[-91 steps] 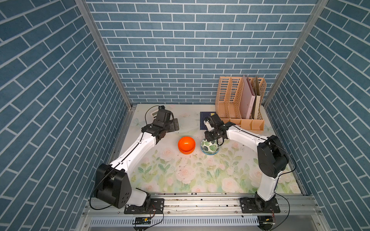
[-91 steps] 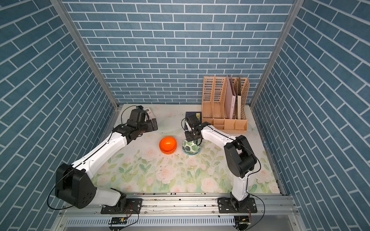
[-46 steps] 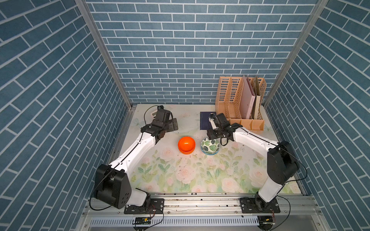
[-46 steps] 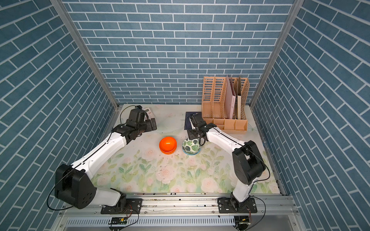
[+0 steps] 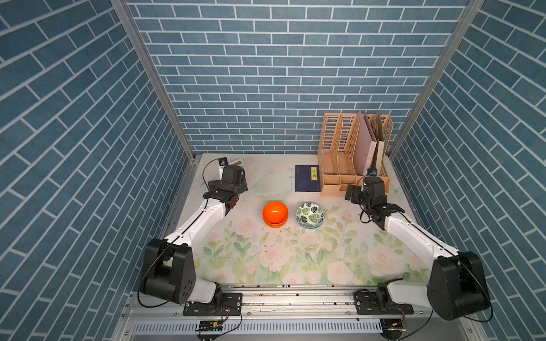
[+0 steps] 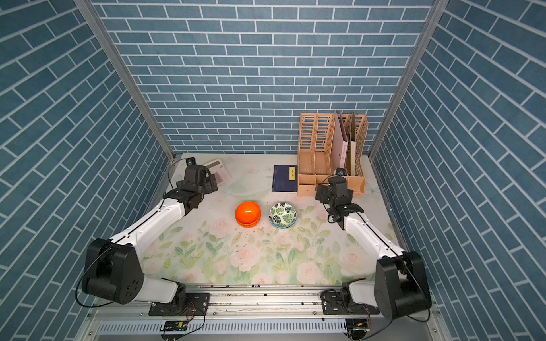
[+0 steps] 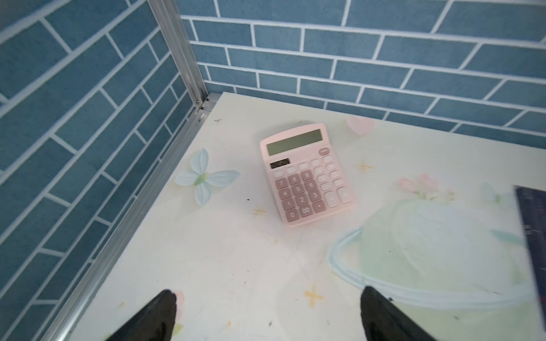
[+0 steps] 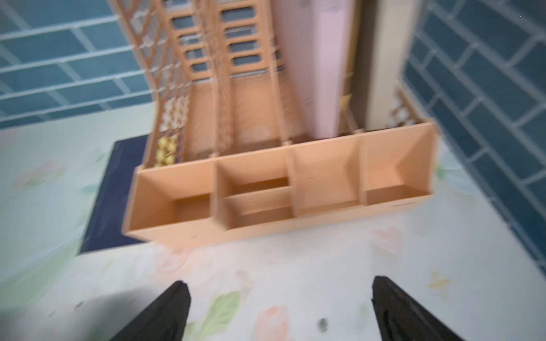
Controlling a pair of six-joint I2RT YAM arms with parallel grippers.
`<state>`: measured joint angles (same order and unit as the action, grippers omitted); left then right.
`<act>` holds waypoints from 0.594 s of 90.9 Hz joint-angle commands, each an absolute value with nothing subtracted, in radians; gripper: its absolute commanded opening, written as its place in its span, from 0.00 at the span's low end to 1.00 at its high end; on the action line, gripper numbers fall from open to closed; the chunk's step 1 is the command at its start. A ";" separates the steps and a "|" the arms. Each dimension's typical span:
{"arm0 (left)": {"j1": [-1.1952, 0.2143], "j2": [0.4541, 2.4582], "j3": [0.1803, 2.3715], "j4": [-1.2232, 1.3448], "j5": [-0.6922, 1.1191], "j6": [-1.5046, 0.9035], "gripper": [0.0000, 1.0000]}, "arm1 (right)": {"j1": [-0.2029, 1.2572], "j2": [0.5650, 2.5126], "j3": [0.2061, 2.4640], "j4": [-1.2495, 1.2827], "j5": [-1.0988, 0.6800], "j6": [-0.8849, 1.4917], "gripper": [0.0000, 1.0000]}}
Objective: Stack the bowls
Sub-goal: Reset both arms
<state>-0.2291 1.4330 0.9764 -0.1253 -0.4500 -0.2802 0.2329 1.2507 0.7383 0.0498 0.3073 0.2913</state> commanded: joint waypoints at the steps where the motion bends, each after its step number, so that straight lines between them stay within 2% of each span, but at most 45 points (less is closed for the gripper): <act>1: -0.205 1.402 0.869 0.108 -0.471 -0.177 1.00 | 0.181 1.192 0.620 0.314 0.378 0.154 1.00; 14: -0.186 1.452 0.813 0.207 -0.441 -0.138 1.00 | 0.109 1.243 0.509 0.509 0.355 0.110 1.00; 33: -0.152 1.488 0.695 0.415 -0.397 -0.038 1.00 | 0.102 1.428 0.379 0.903 0.343 0.019 1.00; 54: -0.084 1.499 0.544 0.643 -0.291 0.001 1.00 | 0.095 1.507 0.317 1.094 0.261 -0.009 1.00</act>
